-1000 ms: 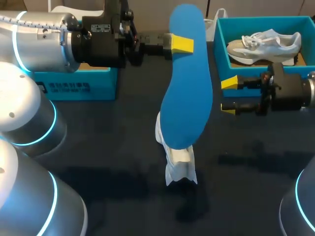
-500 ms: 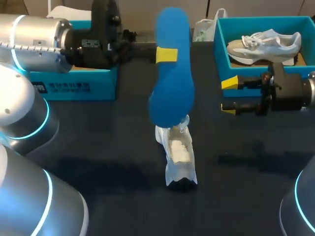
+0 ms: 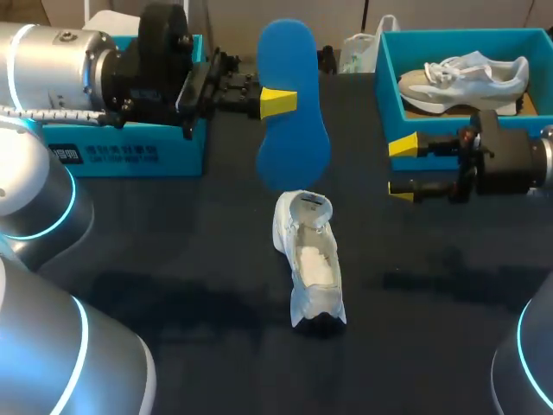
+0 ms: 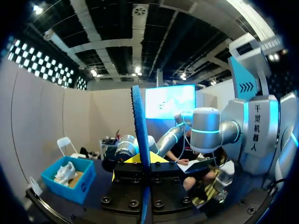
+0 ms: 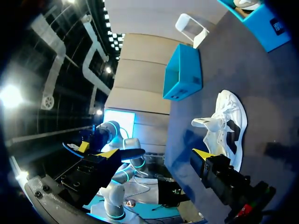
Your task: Take the shoe out of the shoebox, open the shoe tongue, remove and reinsert the insole, then place the shoe into the shoebox
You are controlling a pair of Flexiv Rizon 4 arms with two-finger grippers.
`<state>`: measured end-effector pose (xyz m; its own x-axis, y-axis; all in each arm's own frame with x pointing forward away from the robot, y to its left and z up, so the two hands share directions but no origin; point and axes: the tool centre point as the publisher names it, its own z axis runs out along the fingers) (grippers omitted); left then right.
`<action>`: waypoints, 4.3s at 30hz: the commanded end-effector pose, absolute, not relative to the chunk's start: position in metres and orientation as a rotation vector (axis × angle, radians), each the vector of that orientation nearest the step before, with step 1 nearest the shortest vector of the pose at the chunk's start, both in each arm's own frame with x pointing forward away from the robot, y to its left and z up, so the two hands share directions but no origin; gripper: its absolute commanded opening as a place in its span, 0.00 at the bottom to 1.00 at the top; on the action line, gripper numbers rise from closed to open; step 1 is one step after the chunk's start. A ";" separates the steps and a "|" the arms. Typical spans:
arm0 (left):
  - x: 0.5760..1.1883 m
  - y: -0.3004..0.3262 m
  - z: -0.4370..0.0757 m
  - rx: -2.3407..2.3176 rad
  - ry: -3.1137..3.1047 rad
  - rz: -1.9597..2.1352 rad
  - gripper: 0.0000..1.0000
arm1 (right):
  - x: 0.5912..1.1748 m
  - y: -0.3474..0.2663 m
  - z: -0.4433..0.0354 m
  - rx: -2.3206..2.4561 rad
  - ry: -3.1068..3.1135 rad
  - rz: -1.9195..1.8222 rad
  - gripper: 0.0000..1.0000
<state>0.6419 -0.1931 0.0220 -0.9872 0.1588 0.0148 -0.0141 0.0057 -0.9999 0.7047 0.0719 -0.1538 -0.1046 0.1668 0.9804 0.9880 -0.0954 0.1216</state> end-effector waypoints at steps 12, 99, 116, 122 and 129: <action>0.642 -0.168 -0.066 -1.794 -2.208 2.685 0.00 | 0.704 0.073 -0.154 -1.356 -1.363 -1.292 1.00; 0.662 -0.261 -0.156 -3.146 -1.984 2.098 0.00 | 0.714 0.144 -0.150 -1.330 -1.294 -1.313 0.48; 0.658 -0.262 -0.166 -3.105 -2.043 2.075 0.00 | 0.713 0.137 -0.151 -1.325 -1.282 -1.327 0.00; 0.655 -0.260 -0.168 -3.071 -2.034 2.044 1.00 | 0.713 0.135 -0.154 -1.312 -1.270 -1.323 0.00; 0.665 -0.226 -0.155 -3.025 -2.007 2.022 1.00 | 0.713 0.122 -0.170 -1.341 -1.256 -1.262 0.00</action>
